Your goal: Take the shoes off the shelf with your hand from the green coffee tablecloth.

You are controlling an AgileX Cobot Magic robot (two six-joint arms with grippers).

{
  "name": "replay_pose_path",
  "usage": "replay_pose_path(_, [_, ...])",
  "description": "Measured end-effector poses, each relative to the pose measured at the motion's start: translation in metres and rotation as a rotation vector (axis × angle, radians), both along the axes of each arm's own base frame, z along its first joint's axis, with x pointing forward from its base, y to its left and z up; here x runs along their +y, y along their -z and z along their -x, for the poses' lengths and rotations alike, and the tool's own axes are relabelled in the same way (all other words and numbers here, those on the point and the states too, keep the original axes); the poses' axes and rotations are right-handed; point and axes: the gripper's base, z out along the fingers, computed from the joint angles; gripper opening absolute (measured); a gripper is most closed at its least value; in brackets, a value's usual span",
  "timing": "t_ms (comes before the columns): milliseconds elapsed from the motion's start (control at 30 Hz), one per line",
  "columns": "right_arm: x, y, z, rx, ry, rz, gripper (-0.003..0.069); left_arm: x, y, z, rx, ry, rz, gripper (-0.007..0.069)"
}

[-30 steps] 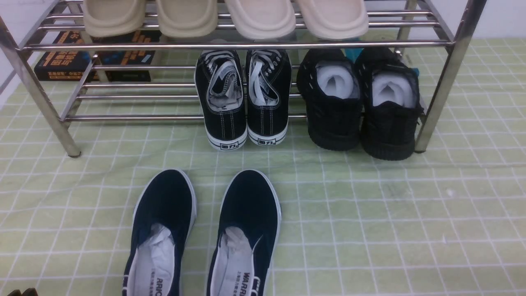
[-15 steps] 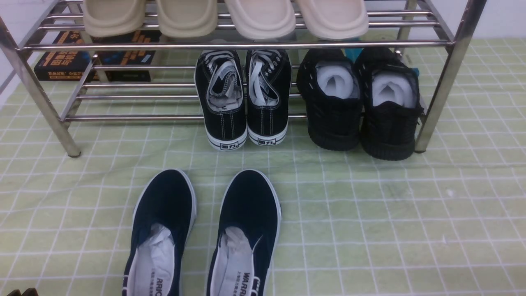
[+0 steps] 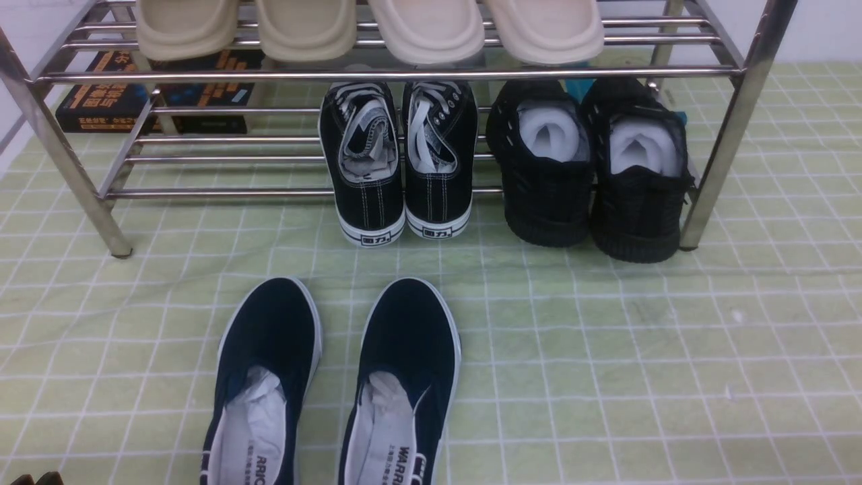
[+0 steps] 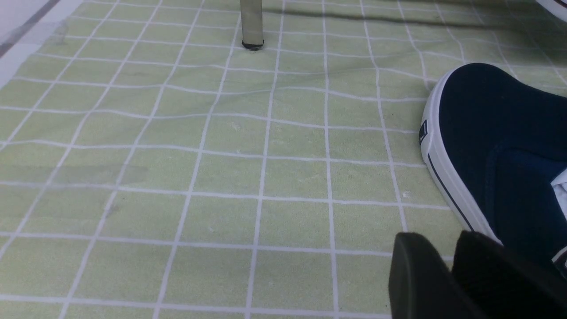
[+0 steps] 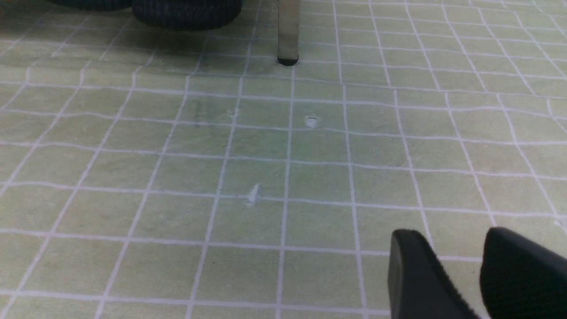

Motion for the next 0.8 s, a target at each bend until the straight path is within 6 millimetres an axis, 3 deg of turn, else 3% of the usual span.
replay_pose_path(100, [-0.001,0.0,0.0,-0.001,0.001,0.015,0.0243,0.0,0.0,0.0,0.0,0.0,0.0,0.0161])
replay_pose_path(200, [0.001,-0.001,0.0,-0.007,0.014,-0.083,0.0243,0.0,0.0,0.0,0.0,0.0,0.0,0.0162])
replay_pose_path(233, [0.005,-0.002,-0.001,-0.01,0.041,-0.336,0.0243,0.0,0.0,0.0,0.0,0.0,0.0,0.0162])
replay_pose_path(367, [0.015,-0.004,-0.001,0.03,0.096,-0.909,0.0243,0.0,0.0,0.0,0.0,0.0,0.0,0.0162])
replay_pose_path(467, [0.017,-0.007,-0.001,0.047,0.113,-1.104,0.0243,0.0,0.0,0.0,0.0,0.0,0.0,0.0162])
replay_pose_path(600, [0.019,-0.009,-0.001,0.049,0.118,-1.203,0.0243,0.0,0.0,0.0,0.0,0.0,0.0,0.0164])
replay_pose_path(800, [0.015,-0.018,-0.002,-0.058,0.093,-1.142,0.0197,0.0,0.0,0.0,0.0,0.0,0.0,0.017])
